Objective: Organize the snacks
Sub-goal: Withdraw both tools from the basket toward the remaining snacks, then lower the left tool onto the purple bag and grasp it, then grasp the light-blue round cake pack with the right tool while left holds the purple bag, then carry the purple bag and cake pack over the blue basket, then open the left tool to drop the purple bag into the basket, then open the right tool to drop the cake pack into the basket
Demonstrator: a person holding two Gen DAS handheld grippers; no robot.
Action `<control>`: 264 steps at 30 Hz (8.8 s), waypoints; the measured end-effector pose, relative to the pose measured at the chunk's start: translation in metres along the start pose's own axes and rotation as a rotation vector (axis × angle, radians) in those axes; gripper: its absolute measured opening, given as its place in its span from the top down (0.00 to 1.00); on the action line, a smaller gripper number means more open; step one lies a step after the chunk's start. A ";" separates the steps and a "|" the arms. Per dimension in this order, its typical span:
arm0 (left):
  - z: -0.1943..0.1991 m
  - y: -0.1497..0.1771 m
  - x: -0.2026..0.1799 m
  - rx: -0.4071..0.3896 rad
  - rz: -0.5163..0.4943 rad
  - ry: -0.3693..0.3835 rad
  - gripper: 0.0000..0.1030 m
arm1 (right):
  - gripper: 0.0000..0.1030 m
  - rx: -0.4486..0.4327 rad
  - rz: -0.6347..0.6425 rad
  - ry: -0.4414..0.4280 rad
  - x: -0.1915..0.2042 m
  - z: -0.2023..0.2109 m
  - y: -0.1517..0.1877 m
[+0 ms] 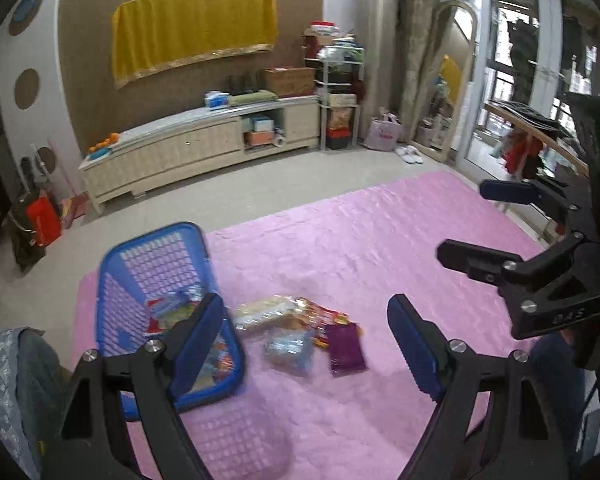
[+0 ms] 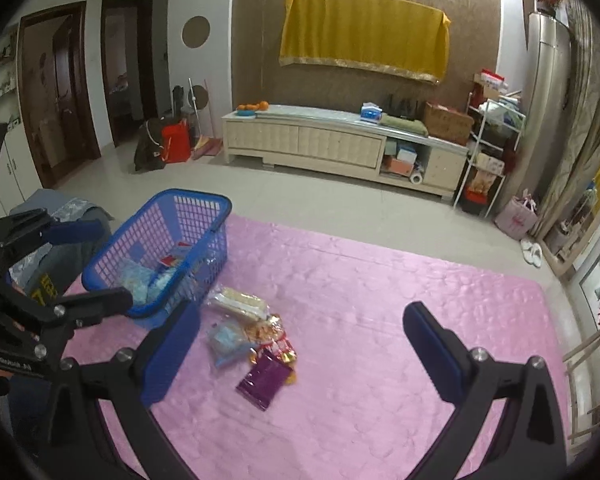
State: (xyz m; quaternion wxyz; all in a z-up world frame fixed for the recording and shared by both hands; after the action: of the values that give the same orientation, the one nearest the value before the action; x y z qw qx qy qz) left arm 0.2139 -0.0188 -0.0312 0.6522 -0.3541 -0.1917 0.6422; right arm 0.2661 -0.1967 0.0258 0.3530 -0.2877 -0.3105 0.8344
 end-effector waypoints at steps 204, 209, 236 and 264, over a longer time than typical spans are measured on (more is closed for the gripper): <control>-0.045 -0.012 0.192 0.076 0.275 -0.143 0.55 | 0.45 0.044 0.062 -0.442 0.115 -0.175 -0.101; -0.054 -0.013 0.190 0.087 0.264 -0.154 0.53 | 0.45 0.053 0.056 -0.445 0.110 -0.180 -0.099; 0.009 -0.004 0.220 -0.002 0.291 -0.224 0.30 | 0.45 0.116 0.106 -0.467 0.148 -0.176 -0.116; -0.004 0.018 0.240 0.044 0.330 -0.210 0.30 | 0.45 0.282 0.195 -0.501 0.199 -0.215 -0.088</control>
State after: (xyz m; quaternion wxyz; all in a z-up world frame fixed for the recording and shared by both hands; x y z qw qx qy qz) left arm 0.2285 0.2128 -0.0953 0.5221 -0.2972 -0.1839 0.7780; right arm 0.3362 0.0727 -0.1007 0.2204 -0.0497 -0.2400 0.9441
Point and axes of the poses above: each gripper's, at about its wrist camera, not at the fingertips, and z roughly against the way its jaws point, x to its left, y to its underside, the point moved 3 cm from there along -z, roughly the way its jaws point, and after that the axes turned 15 degrees about z, right-handed, at the moved point
